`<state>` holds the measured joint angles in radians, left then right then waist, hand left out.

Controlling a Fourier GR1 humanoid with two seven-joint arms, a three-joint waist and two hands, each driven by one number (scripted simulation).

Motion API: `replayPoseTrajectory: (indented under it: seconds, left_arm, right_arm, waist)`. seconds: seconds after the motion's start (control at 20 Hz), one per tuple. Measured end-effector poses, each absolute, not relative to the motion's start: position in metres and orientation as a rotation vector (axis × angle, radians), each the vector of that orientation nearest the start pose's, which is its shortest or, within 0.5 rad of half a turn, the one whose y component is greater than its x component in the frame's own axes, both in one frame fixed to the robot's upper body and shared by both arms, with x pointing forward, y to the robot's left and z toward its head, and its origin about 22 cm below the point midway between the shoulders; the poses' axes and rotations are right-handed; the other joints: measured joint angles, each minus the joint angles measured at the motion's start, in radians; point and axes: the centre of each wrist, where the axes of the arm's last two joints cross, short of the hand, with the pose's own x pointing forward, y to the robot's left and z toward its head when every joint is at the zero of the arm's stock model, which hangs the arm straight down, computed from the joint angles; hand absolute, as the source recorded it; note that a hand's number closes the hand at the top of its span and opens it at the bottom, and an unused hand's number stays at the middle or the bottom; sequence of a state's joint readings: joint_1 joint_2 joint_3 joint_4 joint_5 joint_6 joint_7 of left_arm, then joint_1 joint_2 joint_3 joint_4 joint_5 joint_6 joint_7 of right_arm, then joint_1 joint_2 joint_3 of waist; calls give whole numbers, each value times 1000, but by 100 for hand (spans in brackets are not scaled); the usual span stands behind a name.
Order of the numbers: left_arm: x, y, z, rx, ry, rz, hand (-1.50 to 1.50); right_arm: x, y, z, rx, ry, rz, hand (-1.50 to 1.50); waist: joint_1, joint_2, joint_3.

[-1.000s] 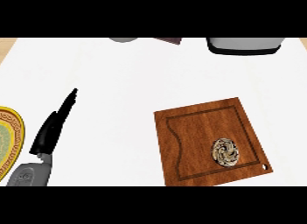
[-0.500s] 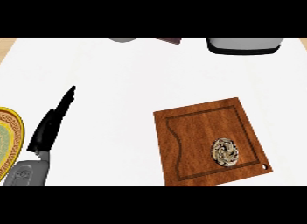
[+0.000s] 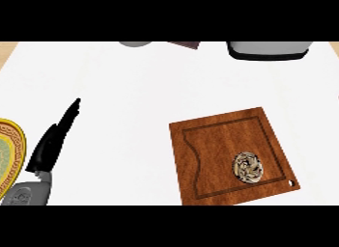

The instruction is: Pick the can from the cutting board and place it in the cardboard box

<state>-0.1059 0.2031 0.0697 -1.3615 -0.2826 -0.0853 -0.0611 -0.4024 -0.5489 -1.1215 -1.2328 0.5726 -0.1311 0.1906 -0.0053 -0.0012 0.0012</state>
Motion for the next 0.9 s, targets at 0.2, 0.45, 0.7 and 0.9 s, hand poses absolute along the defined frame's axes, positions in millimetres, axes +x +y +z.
replayPoseTrajectory:
  seconds: [0.2, 0.45, 0.7, 0.9]
  left_arm:
    - [271, 289, -4, 328, -1464, -405, 0]
    - [273, 288, -8, 326, -1465, -407, 0]
    - [270, 287, -9, 324, -1467, -407, 0]
    - [278, 282, -7, 328, -1471, -406, 0]
  right_arm:
    - [170, -564, 136, -1388, -1296, -690, -150]
    - [128, -585, 117, -1451, -1334, -767, -150]
    - [83, -601, 98, -1497, -1349, -817, -150]
    - [59, -606, 85, -1508, -1340, -825, -150]
  waist:
    - [-3, 0, 0]
    - [-3, 1, 0]
    - [-2, 0, 0]
    - [-3, 0, -1]
